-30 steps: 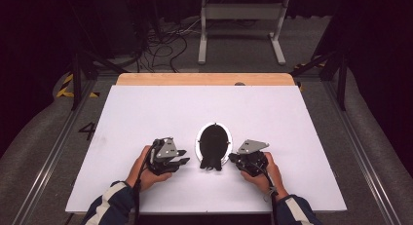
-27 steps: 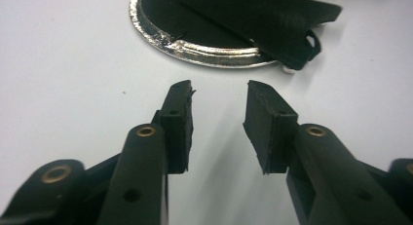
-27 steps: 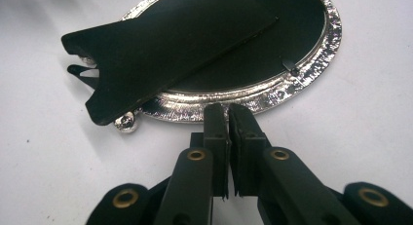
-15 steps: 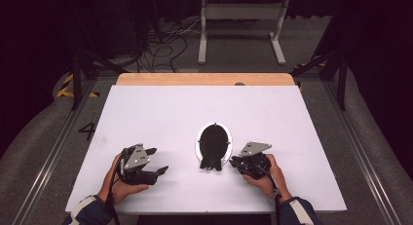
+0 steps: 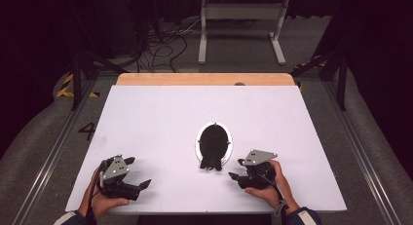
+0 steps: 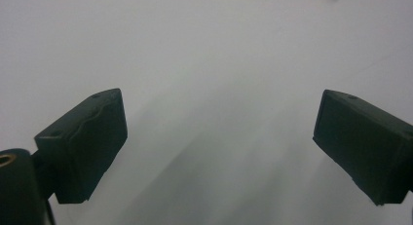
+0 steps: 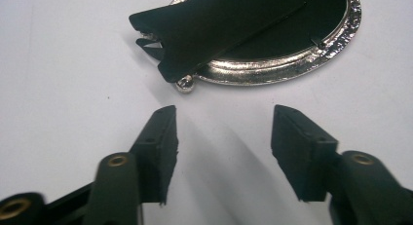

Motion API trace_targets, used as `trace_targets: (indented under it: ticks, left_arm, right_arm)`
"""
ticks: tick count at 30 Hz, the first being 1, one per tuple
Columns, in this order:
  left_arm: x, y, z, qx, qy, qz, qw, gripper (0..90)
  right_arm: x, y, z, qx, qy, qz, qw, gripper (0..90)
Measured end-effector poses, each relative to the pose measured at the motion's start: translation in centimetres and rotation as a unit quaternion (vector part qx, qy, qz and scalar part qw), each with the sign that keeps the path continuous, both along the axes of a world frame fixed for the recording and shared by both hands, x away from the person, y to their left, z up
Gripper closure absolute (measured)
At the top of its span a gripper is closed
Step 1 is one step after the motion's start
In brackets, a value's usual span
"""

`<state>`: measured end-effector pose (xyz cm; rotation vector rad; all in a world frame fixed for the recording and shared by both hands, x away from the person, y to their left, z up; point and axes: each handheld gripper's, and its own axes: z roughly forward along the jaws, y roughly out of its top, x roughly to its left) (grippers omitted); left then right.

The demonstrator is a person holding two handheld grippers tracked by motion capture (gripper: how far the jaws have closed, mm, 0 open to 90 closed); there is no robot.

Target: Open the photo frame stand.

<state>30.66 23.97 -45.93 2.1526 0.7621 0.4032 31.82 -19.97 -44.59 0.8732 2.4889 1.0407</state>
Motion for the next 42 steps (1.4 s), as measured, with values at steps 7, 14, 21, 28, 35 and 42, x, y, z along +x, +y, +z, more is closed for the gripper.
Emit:
trace_targets:
  ticks: [7,14,21,28,35,42]
  left_arm:
    - [-0.3,0.3,-0.1,0.008,-0.002,0.001,1.0000,3.6]
    - [-0.4,0.3,-0.1,0.007,-0.006,0.004,0.9999,4.0]
    - [-0.3,0.1,-0.1,0.011,-0.007,0.003,0.9999,5.2]
    - [-0.3,-0.1,-0.2,0.011,-0.003,0.000,0.9999,6.2]
    - [-0.3,-0.2,-0.2,0.012,-0.001,-0.001,0.9999,6.7]
    - [-0.2,-0.3,-0.3,0.017,0.001,-0.005,0.9998,6.8]
  right_arm:
    - [-0.2,0.4,0.0,-0.010,0.005,0.002,0.9999,28.3]
    - [-0.4,0.9,-0.1,-0.017,0.017,0.021,0.9995,44.8]
    - [0.0,2.0,-0.3,-0.042,0.029,0.034,0.9981,62.8]
    - [0.9,3.1,-0.1,-0.043,0.040,0.029,0.9979,67.2]
    - [1.5,3.8,-0.1,-0.043,0.046,0.021,0.9978,63.6]
    - [1.6,4.0,-0.2,-0.039,0.046,0.013,0.9981,63.0]
